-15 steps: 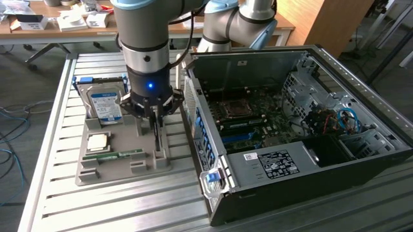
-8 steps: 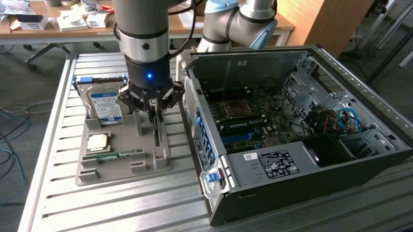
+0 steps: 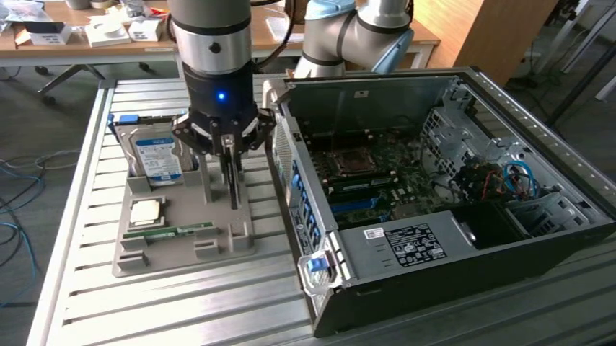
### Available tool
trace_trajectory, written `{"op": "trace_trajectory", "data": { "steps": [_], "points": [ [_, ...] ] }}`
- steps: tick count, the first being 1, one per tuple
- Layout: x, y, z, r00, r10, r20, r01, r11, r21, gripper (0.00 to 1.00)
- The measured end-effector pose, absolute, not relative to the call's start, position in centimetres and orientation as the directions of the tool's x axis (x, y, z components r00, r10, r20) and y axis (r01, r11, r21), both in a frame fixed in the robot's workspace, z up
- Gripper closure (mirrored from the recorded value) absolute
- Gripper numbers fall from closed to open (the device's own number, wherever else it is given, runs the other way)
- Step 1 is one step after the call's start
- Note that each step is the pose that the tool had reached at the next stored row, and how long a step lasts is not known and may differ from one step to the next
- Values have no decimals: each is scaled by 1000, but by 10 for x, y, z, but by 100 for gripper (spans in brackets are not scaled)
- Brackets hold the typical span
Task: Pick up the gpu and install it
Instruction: 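Pick up the gpu and move the gpu toward the slot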
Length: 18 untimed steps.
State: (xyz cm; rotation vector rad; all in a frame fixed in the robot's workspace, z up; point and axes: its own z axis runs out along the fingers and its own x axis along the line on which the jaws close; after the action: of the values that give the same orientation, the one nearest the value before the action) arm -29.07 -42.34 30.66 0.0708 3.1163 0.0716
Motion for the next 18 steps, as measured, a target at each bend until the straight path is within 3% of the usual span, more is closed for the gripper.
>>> {"op": "trace_trajectory", "data": {
  "steps": [18],
  "points": [
    [-291, -423, 348, -999, 46, -25, 45, 998, 49, 74]
  ]
}}
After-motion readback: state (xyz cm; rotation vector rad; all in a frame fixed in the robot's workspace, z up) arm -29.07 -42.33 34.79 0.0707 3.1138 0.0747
